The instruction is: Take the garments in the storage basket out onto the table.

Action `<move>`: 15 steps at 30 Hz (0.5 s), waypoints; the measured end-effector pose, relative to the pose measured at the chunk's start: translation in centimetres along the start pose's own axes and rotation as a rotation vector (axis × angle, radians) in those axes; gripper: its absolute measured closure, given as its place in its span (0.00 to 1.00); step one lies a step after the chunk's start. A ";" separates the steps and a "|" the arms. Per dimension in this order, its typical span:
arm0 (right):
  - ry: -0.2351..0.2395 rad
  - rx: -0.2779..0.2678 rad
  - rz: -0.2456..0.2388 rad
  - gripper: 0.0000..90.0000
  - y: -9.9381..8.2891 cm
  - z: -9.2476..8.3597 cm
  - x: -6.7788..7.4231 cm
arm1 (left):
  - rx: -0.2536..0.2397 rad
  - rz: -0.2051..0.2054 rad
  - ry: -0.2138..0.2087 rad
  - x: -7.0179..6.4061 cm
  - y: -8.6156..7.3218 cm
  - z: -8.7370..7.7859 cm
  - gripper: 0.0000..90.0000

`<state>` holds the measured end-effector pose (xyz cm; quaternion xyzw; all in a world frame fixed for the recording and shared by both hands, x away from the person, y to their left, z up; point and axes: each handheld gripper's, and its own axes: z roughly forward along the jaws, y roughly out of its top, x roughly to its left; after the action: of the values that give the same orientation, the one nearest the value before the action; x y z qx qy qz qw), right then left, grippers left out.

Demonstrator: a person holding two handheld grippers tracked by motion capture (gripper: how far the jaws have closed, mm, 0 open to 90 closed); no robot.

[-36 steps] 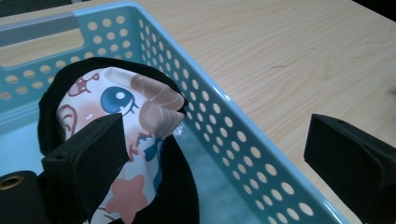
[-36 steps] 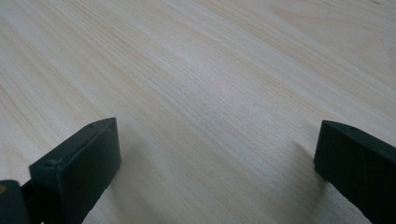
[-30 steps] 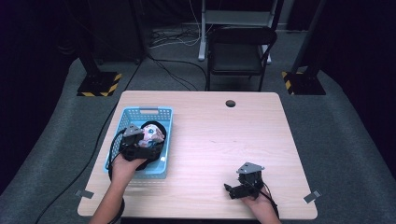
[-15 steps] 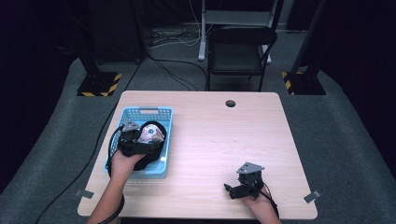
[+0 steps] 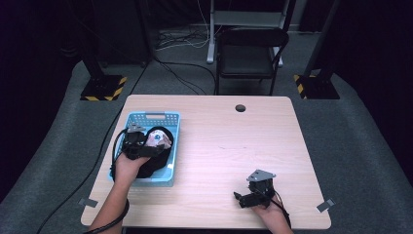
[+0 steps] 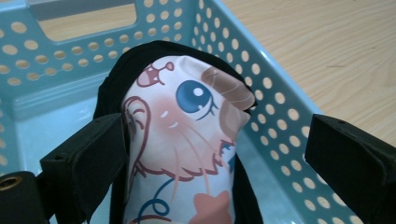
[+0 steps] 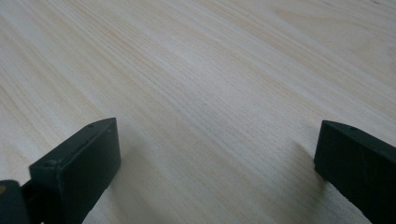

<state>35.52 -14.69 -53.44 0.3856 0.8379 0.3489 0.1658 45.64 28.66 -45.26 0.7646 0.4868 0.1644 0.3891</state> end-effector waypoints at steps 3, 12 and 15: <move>0.000 0.000 0.000 0.00 0.0 0.0 0.0 | 0.013 -0.016 0.000 0.3 0.0 0.4 0.05; 0.001 -0.001 0.001 0.00 0.0 0.0 0.0 | 0.059 -0.037 0.006 0.9 -0.1 1.6 0.05; 0.001 0.000 0.001 0.00 0.0 0.0 0.0 | 0.073 -0.039 0.008 1.0 -0.1 1.9 0.05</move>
<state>35.52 -14.69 -53.43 0.3859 0.8377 0.3493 0.1655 47.26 28.71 -46.69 0.7678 0.5089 0.1418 0.3625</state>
